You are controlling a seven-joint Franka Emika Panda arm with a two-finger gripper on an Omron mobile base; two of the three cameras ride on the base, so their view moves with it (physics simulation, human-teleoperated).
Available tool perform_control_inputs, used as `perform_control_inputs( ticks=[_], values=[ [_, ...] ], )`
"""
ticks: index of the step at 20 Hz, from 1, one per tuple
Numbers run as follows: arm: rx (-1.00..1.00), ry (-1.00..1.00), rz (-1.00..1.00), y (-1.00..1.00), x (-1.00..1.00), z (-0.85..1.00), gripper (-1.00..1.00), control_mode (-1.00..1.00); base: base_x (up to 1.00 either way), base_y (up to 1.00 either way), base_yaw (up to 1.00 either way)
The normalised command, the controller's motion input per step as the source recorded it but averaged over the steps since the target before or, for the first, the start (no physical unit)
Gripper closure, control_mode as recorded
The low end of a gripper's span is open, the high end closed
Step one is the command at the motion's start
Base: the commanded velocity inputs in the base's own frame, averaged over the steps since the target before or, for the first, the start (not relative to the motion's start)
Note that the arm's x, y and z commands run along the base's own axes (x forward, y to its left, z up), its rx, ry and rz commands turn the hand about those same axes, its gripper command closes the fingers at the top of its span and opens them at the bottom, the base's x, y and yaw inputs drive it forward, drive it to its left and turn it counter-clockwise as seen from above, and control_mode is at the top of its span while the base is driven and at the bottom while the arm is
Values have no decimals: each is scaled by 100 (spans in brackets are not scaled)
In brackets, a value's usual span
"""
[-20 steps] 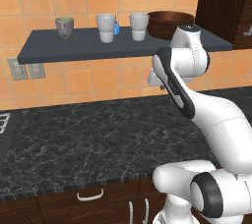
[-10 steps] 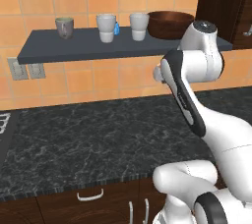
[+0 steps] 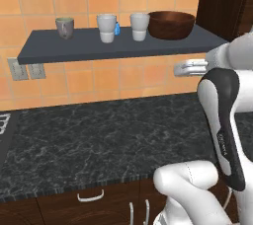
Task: Gather all objects into one cabinet and sort the glasses and bowls to opposite sides.
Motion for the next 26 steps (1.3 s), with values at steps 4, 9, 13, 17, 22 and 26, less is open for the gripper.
perform_control_inputs(
  ticks=[4, 9, 13, 17, 22, 26],
  values=[
    [1, -21, -22, -28, -100, 86, -100, -100, 0, 0, 0],
    [0, -9, -11, -4, -57, 39, -100, 100, -13, 5, 0],
    [0, 0, 0, 0, 0, 0, -100, 100, -26, 0, -25],
    [0, 0, 0, 0, 0, 0, -100, 100, -36, 0, -82],
    [0, 0, 0, 0, 0, 0, -100, 100, -4, 1, -92],
    [0, 0, 0, 0, 0, 0, -100, 100, -9, 0, -88]
  ],
)
